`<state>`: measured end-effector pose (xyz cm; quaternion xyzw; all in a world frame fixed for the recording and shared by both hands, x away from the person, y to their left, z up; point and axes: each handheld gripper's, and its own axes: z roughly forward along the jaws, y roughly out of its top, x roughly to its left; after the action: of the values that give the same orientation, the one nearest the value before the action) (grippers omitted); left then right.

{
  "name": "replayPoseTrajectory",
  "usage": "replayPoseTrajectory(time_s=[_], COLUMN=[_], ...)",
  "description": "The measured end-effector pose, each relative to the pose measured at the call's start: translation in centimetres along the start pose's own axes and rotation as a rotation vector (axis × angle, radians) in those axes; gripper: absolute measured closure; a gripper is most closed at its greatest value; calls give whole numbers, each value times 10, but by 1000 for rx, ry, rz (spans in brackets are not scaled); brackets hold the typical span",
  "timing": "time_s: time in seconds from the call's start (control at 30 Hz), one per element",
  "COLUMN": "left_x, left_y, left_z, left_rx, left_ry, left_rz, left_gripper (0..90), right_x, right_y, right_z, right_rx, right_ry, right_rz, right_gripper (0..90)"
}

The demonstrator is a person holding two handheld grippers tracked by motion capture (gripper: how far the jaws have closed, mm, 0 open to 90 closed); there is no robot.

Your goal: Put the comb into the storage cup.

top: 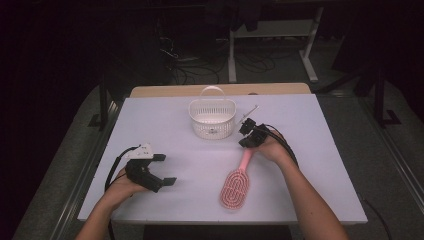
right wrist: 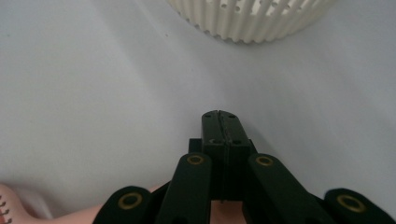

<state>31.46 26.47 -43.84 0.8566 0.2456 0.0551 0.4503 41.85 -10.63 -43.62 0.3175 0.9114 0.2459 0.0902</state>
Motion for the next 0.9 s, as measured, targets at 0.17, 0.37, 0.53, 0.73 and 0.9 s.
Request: replayPoseTrajectory(time_s=[0.17, 0.37, 0.53, 0.73, 0.9], left_x=[0, 0, 0, -1, -1], left_y=[0, 0, 0, 0, 0], left_z=[0, 1, 1, 1, 1], left_rx=[0, 2, 3, 3, 6], left_ry=[0, 1, 2, 2, 1], left_rz=[-1, 0, 2, 2, 4], left_gripper=[3, 3, 3, 3, 3], right_x=[-4, -8, -12, -14, -15], right_y=[-8, -20, -30, -43, -55], right_z=[-5, -11, -16, -23, -30], right_rx=[-4, -8, -10, -10, -14], right_ry=[-3, -8, -15, -20, -27], right_rz=[18, 39, 49, 66, 71], right_gripper=[890, 889, 889, 890, 890])
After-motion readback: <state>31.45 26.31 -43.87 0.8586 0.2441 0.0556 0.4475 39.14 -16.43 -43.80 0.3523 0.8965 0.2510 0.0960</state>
